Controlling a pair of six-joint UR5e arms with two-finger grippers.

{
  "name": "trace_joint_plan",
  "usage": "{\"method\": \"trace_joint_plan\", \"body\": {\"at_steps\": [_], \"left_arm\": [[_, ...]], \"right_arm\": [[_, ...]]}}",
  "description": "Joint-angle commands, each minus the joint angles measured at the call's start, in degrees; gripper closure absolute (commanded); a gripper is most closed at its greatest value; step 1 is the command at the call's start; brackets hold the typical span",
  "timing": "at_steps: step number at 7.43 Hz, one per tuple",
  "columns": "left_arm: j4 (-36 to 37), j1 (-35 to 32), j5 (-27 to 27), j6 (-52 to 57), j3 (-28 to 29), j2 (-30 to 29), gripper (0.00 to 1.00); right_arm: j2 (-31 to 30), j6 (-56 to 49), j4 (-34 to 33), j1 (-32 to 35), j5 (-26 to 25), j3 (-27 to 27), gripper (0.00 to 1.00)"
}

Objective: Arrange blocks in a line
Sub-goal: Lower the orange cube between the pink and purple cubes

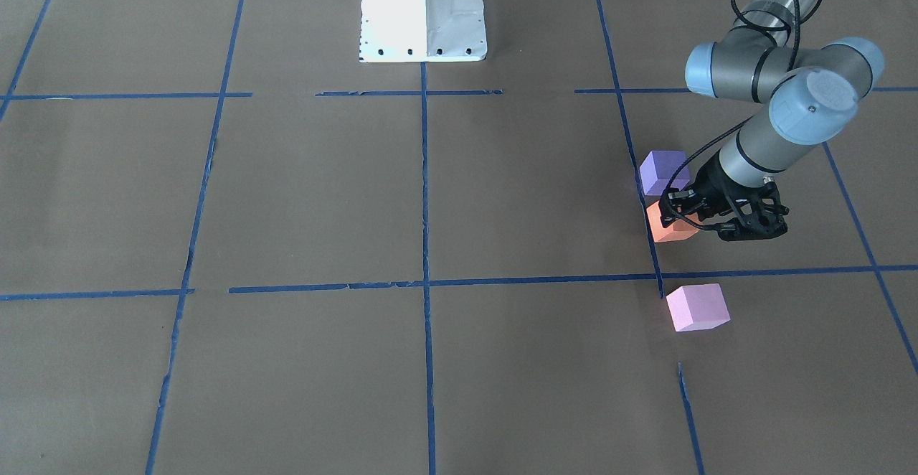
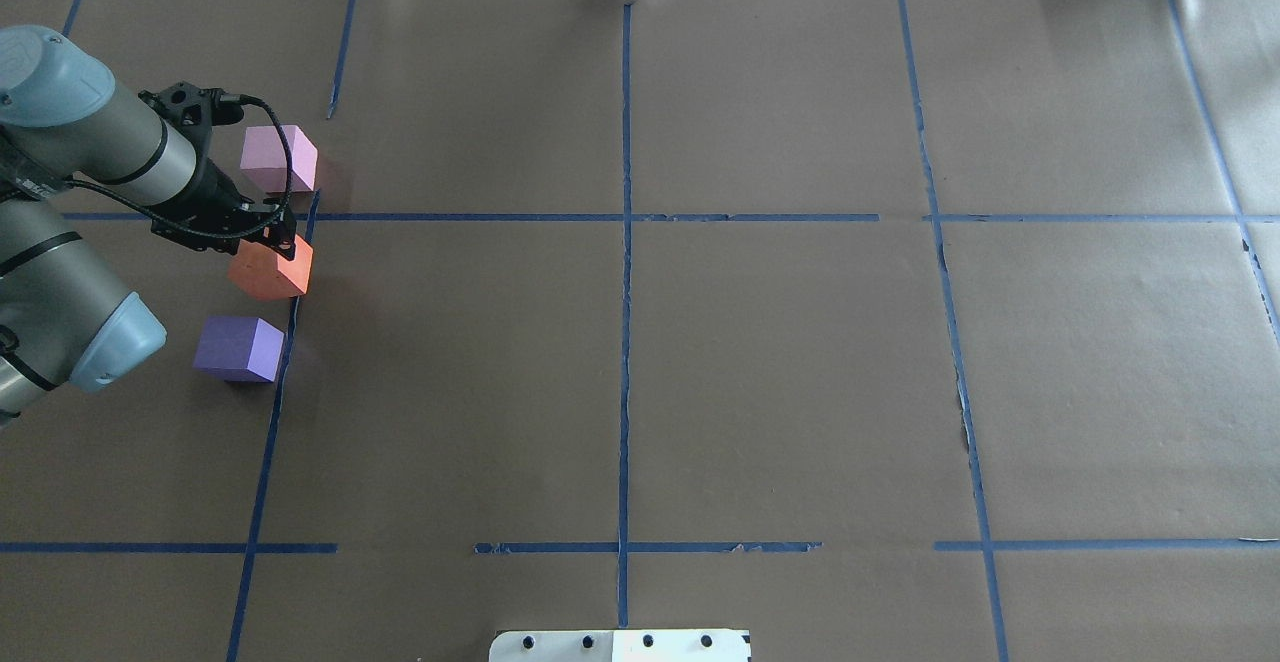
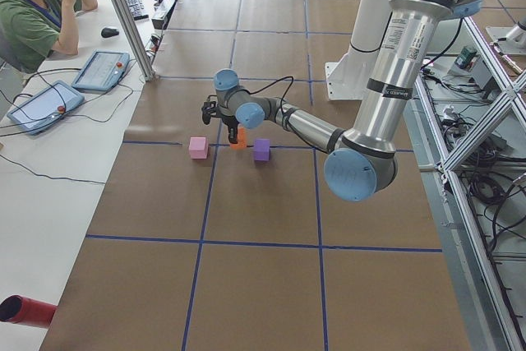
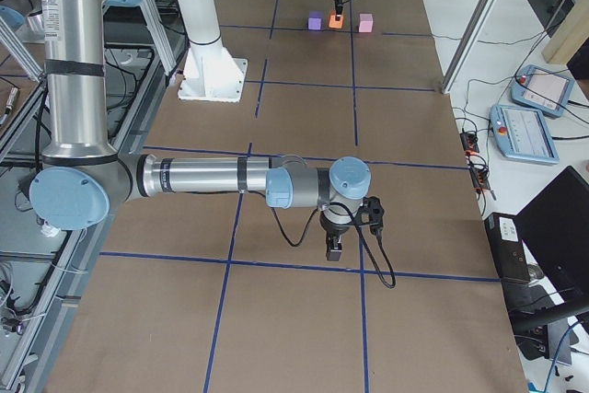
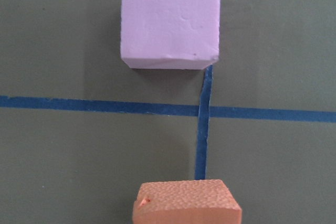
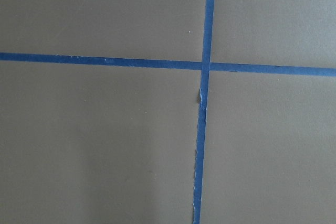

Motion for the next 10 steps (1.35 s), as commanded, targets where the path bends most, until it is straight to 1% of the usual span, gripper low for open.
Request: {"method": "trace_joint_plan", "body": {"at_steps": [1, 4, 10], "left_arm": [[-0.07, 0.48, 0.26, 0.04, -0.26, 0.13, 1.0], [-0.08, 0.48, 0.35, 0.65, 0.0, 1.01, 1.0], [0.19, 0.31, 0.52, 0.74, 0.18, 0.22, 1.0]], "right_arm": [[0.0, -0.03, 0.0, 0.0, 0.0, 0.0, 0.0], [0.0, -0.03, 0.0, 0.0, 0.0, 0.0, 0.0], [0.0, 0.06, 0.0, 0.0, 0.0, 0.0, 0.0]]}}
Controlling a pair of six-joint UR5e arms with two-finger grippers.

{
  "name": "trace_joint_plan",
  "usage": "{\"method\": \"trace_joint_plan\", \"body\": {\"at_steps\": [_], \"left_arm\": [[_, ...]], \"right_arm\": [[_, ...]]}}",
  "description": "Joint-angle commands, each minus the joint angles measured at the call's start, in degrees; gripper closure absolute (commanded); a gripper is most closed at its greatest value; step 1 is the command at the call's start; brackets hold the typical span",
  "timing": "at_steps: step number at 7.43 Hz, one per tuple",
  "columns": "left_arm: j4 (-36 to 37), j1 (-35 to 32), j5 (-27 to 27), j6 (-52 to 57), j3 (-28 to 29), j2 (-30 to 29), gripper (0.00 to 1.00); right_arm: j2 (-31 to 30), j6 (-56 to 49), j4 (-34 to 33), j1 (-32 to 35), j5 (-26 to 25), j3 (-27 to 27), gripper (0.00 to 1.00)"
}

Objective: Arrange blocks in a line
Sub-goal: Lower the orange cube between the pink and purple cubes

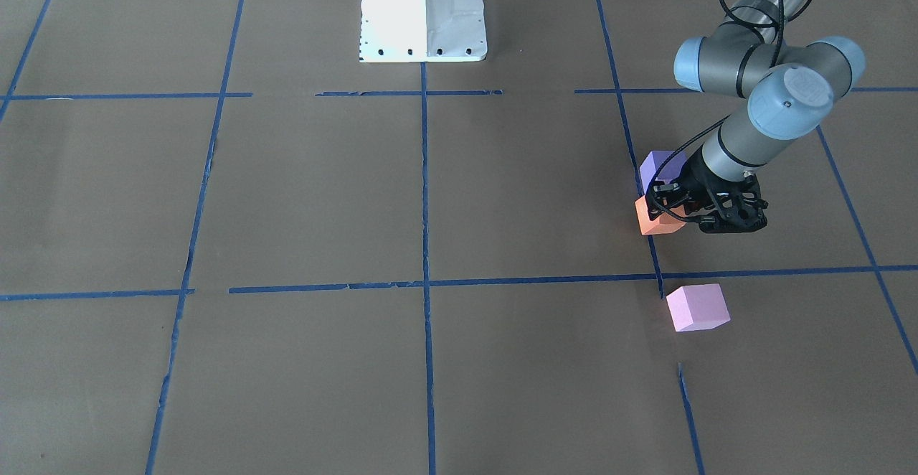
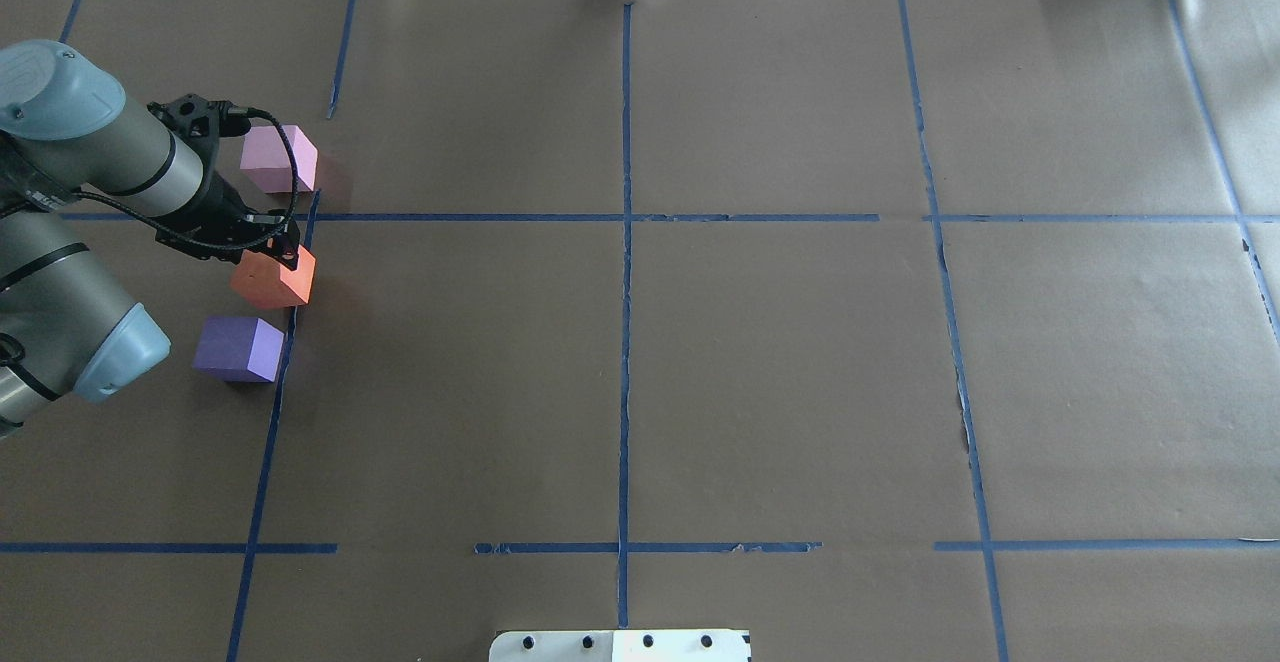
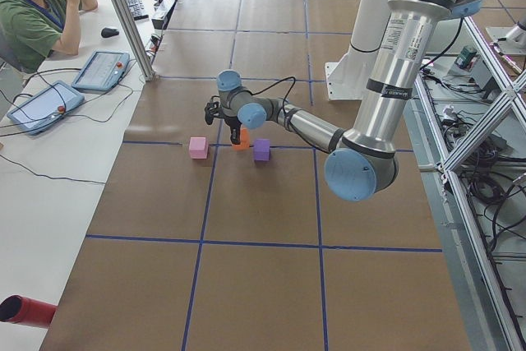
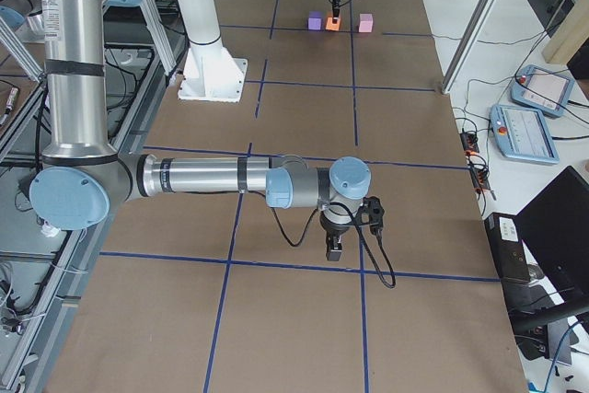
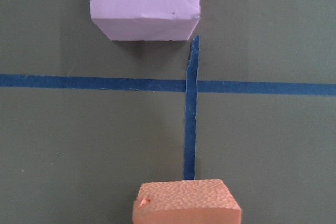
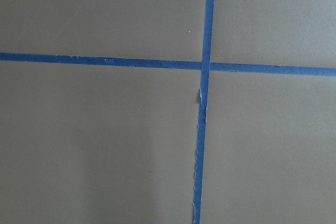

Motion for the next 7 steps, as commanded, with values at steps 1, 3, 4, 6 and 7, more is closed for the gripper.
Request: {"method": "trace_joint_plan", "body": {"at_steps": [1, 3, 4, 6, 7], "left_arm": [[0.25, -0.38, 0.97, 0.09, -0.2, -0.05, 1.0], [0.34, -0.47, 3.87, 0.09, -0.03, -0.05, 1.0], [0.17, -0.47, 4.67, 0.18, 0.15, -0.05, 1.0], [0.52, -0.73, 4.76, 3.33, 0.06, 0.21, 1.0], [0.52, -0.73, 4.76, 3.35, -0.03, 0.38, 1.0]], "right_arm": [[0.0, -0.08, 0.0, 0.0, 0.0, 0.0, 0.0], [0.0, 0.0, 0.0, 0.0, 0.0, 0.0, 0.0], [0.0, -0.08, 0.0, 0.0, 0.0, 0.0, 0.0], [0.0, -0.08, -0.09, 0.0, 0.0, 0.0, 0.0], [0.0, -0.08, 0.0, 0.0, 0.0, 0.0, 0.0]]}}
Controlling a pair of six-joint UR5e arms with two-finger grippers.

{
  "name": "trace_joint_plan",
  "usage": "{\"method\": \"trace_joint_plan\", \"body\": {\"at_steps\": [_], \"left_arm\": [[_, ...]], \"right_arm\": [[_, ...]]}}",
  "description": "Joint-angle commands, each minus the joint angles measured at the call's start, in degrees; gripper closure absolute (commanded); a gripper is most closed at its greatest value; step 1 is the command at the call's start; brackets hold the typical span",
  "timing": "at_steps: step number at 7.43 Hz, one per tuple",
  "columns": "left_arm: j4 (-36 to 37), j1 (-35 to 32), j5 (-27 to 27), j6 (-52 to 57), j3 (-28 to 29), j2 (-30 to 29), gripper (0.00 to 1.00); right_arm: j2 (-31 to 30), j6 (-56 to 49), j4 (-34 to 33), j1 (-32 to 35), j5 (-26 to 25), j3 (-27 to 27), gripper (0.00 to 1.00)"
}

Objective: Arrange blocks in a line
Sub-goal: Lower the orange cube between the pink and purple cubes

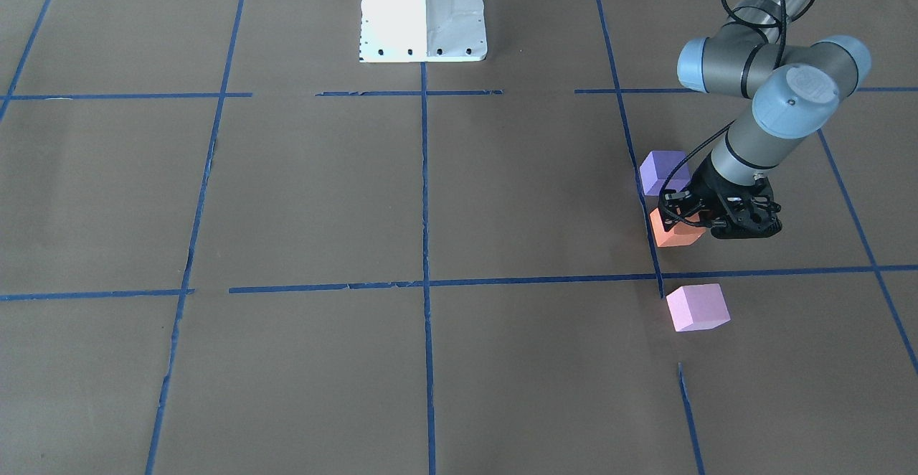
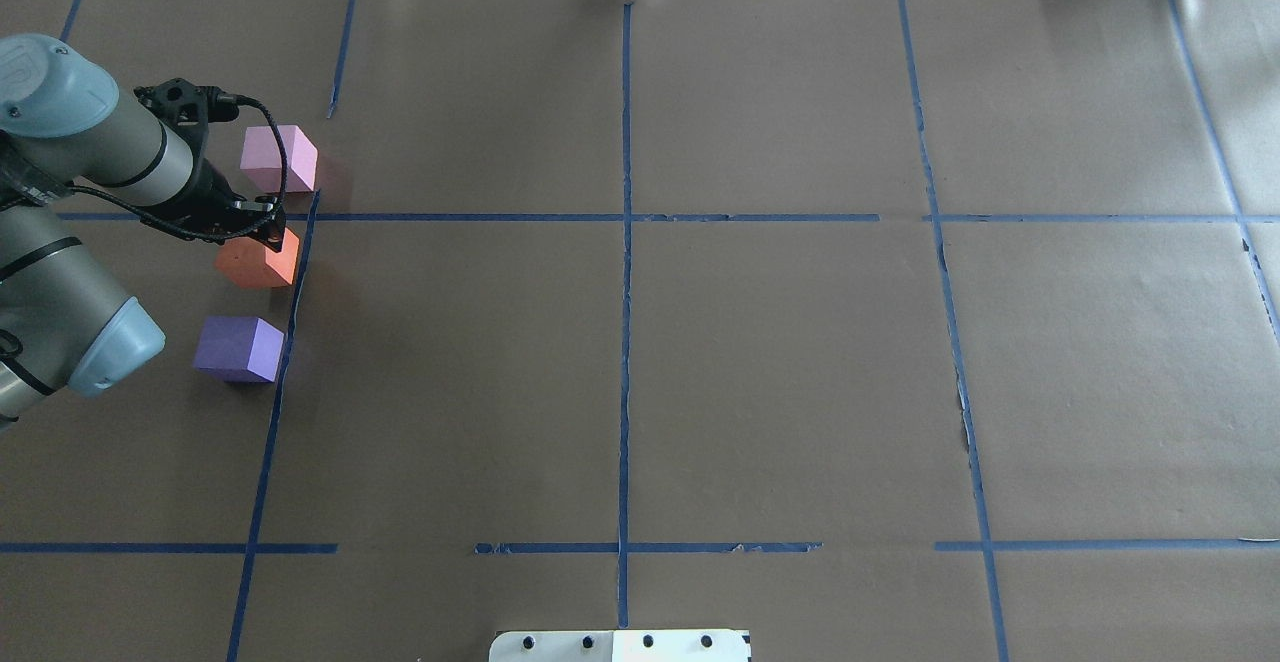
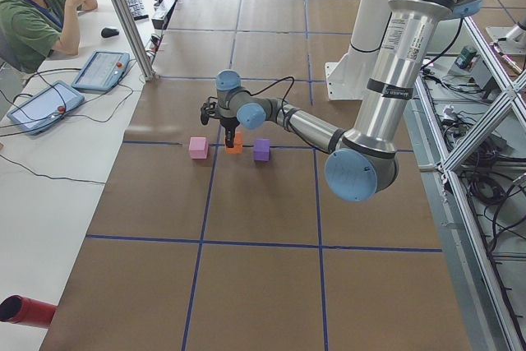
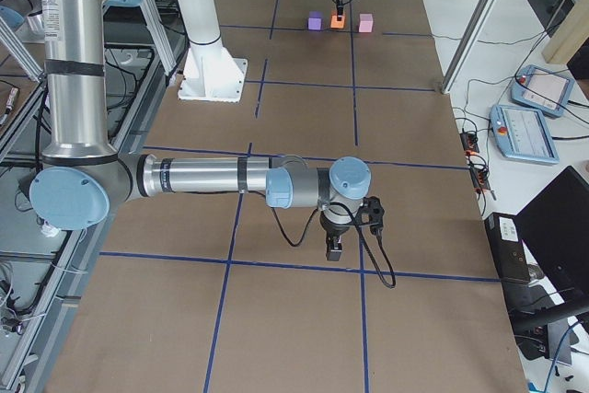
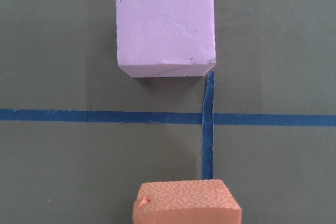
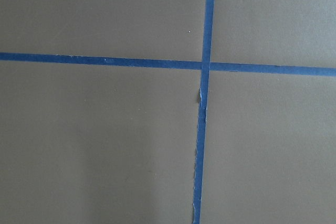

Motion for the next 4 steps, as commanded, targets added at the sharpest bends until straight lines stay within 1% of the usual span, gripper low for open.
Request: {"method": "trace_joint_plan", "body": {"at_steps": [1, 2, 3, 4], "left_arm": [[0.06, -0.06, 0.08, 0.78, 0.01, 0.3, 1.0], [0.06, -0.06, 0.08, 0.87, 0.01, 0.3, 0.89], [0.06, -0.06, 0.08, 1.04, 0.01, 0.39, 0.35], [0.06, -0.06, 0.08, 1.13, -0.16, 0.48, 0.0]], "right_arm": [[0.0, -0.03, 0.03, 0.0, 0.0, 0.0, 0.0], [0.0, -0.03, 0.03, 0.0, 0.0, 0.0, 0.0], [0.0, 0.06, 0.03, 0.0, 0.09, 0.0, 0.0], [0.0, -0.03, 0.03, 0.0, 0.0, 0.0, 0.0]]}}
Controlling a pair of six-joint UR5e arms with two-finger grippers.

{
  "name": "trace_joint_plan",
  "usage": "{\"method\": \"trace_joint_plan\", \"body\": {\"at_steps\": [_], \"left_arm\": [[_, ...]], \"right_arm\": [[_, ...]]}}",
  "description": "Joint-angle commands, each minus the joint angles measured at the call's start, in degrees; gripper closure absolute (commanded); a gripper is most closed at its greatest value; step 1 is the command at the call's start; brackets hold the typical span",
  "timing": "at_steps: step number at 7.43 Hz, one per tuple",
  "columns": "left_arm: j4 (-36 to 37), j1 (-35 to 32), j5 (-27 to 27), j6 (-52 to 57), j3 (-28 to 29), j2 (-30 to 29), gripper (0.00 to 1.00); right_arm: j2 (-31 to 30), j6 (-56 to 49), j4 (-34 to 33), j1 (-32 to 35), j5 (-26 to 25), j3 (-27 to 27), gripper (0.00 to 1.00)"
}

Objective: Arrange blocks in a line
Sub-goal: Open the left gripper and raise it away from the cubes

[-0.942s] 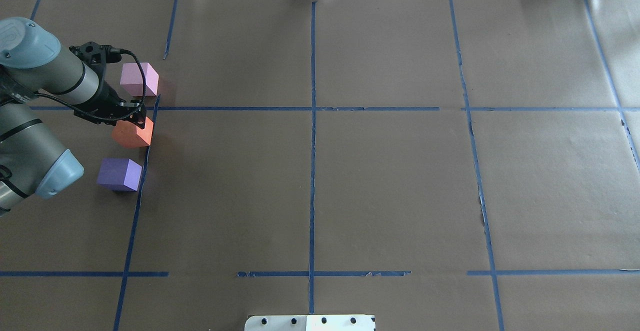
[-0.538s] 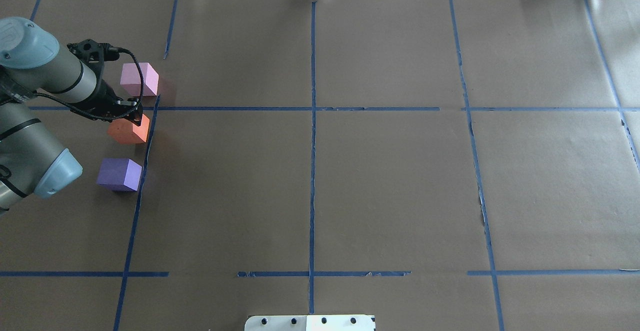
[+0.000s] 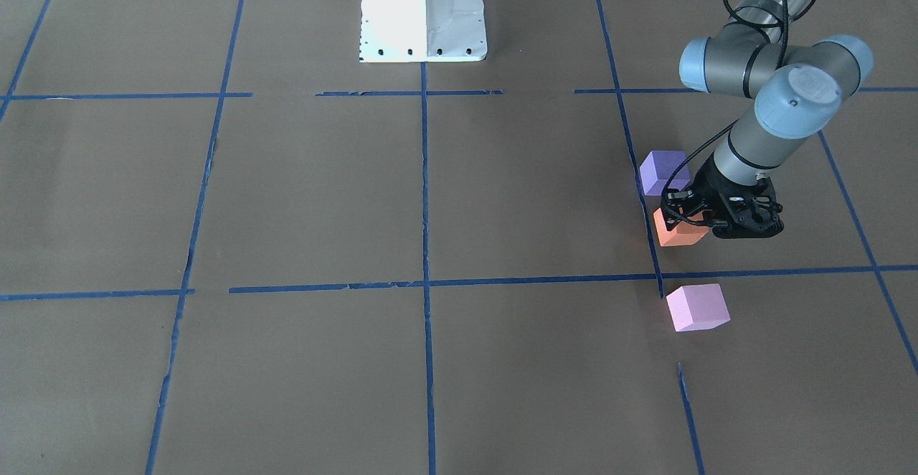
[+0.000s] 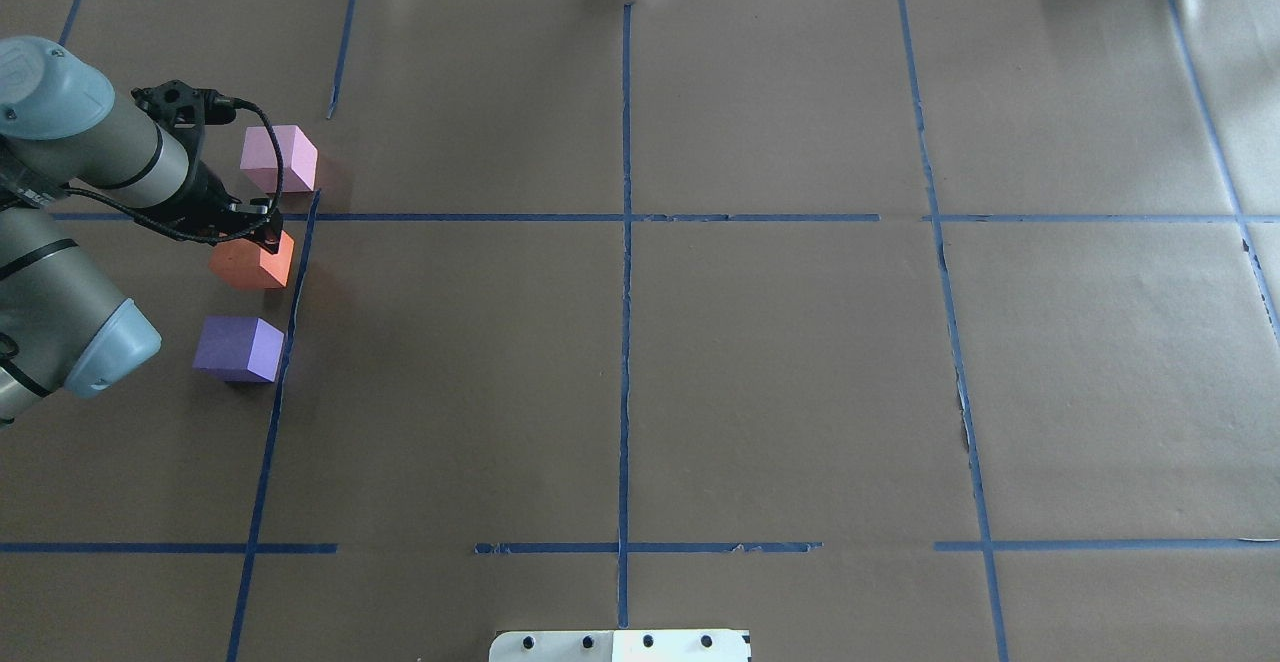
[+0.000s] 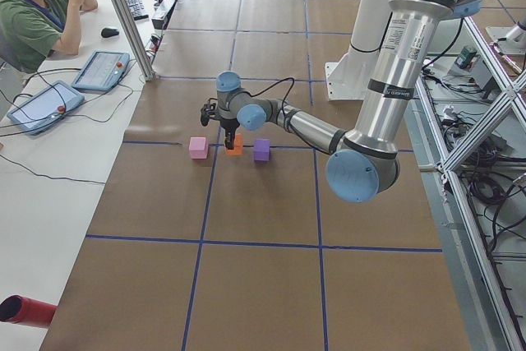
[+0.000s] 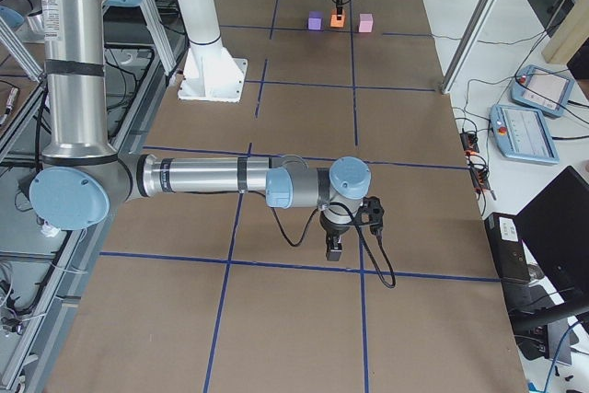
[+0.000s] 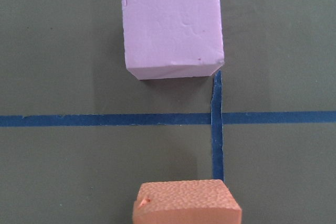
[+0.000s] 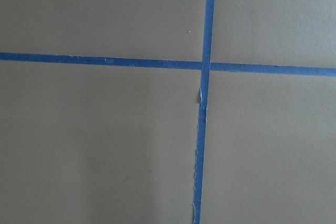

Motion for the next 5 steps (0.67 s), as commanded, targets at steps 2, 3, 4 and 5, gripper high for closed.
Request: {"method": "trace_joint_plan", "body": {"at_steps": [2, 3, 4, 5], "left_arm": [[0.0, 0.0, 0.0, 0.15, 0.04, 0.02, 0.0], [0.0, -0.09, 0.0, 0.15, -0.22, 0.02, 0.0], [0.09, -0.53, 0.09, 0.15, -0.31, 0.02, 0.0], [0.09, -2.01, 0.09, 0.33, -0.75, -0.07, 0.0]], "right_arm": [[0.0, -0.04, 0.0, 0.0, -0.04, 0.0, 0.0], [0.0, -0.04, 0.0, 0.0, -0.04, 0.0, 0.0], [0.0, 0.05, -0.09, 0.0, -0.04, 0.0, 0.0], [0.0, -0.04, 0.0, 0.0, -0.04, 0.0, 0.0]]}}
